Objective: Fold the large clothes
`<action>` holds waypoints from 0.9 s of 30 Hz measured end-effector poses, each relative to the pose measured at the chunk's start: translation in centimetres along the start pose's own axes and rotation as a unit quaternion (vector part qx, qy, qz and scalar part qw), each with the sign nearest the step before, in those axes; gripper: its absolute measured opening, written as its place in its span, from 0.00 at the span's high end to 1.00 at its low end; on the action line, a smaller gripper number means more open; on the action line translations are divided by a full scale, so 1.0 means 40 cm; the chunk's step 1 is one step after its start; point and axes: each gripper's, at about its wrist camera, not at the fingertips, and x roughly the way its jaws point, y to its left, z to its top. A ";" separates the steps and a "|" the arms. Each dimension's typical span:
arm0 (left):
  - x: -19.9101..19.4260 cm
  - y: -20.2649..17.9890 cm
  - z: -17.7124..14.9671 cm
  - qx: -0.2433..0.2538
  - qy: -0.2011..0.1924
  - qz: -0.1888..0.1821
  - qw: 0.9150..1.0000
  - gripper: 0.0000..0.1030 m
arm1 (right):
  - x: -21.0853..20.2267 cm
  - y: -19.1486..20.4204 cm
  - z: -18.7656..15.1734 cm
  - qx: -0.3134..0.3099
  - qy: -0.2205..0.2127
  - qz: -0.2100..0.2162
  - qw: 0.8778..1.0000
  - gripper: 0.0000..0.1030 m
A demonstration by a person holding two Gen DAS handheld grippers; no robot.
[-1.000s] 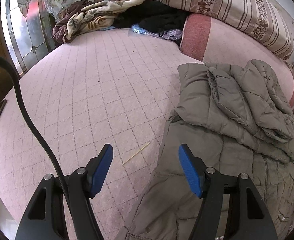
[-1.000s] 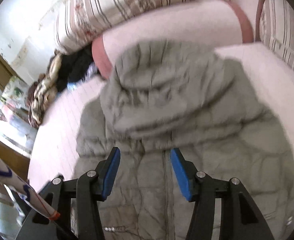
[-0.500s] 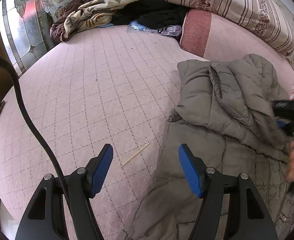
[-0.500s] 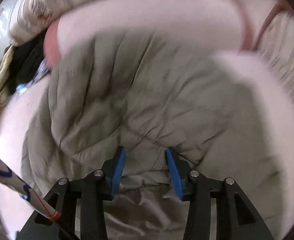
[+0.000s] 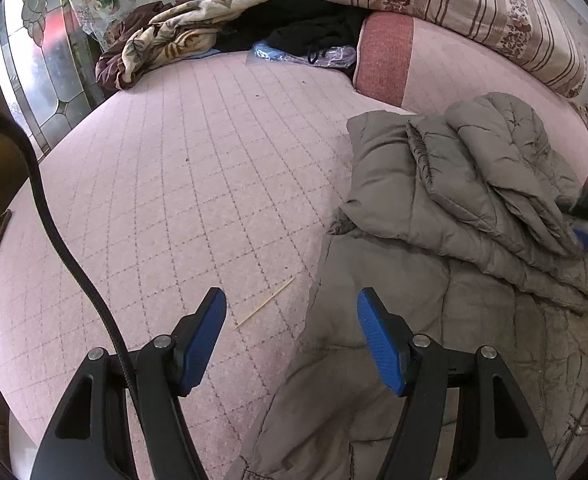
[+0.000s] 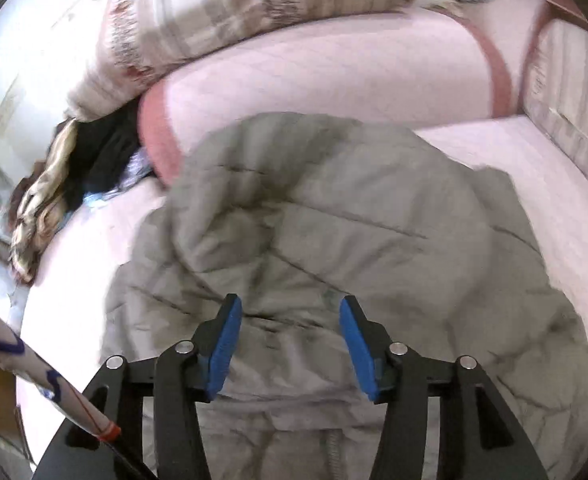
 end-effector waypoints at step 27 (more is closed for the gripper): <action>-0.144 -0.087 -0.183 0.096 -0.026 -0.006 0.995 0.35 | -0.375 -0.379 -0.588 -0.036 0.045 0.001 0.998 0.35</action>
